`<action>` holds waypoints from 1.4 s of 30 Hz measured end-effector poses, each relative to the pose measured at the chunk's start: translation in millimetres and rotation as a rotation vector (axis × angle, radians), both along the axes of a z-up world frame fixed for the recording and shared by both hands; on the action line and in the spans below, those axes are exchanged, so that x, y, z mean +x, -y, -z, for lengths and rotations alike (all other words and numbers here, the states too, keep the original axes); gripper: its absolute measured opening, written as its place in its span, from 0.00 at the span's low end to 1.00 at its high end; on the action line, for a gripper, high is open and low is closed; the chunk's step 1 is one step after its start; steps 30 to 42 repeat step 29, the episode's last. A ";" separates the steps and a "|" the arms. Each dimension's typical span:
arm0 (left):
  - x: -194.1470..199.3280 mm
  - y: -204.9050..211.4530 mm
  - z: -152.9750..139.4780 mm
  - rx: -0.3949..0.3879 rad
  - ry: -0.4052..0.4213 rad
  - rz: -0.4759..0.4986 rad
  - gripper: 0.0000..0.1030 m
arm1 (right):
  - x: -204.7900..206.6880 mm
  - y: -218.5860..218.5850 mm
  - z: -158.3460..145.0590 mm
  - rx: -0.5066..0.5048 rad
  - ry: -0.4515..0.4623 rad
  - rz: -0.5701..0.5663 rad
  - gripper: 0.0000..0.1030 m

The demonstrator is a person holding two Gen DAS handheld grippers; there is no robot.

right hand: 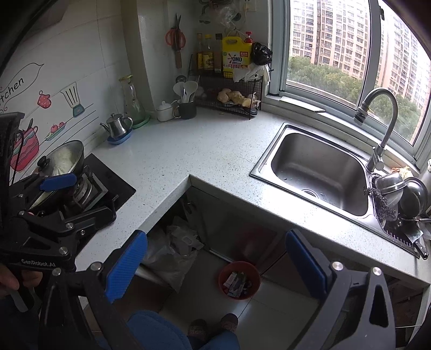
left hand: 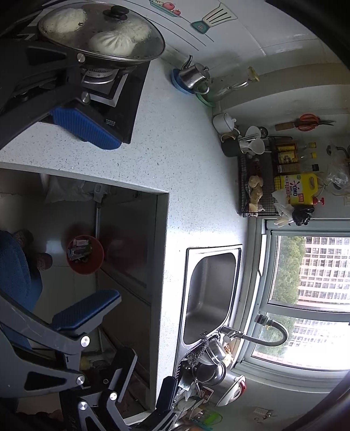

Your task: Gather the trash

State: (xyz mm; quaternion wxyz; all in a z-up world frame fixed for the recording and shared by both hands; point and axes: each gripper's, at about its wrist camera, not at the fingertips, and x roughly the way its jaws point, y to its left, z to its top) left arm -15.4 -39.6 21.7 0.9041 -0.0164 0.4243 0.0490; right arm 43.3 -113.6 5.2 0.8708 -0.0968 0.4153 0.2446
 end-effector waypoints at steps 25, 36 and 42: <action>-5.8 0.4 2.1 0.022 -0.004 0.031 1.00 | -5.0 -8.5 3.3 0.000 -0.014 0.007 0.99; -5.9 -1.0 4.2 0.018 -0.011 0.037 1.00 | -5.5 -9.1 4.3 -0.003 -0.016 0.006 0.99; -5.9 -1.0 4.2 0.018 -0.011 0.037 1.00 | -5.5 -9.1 4.3 -0.003 -0.016 0.006 0.99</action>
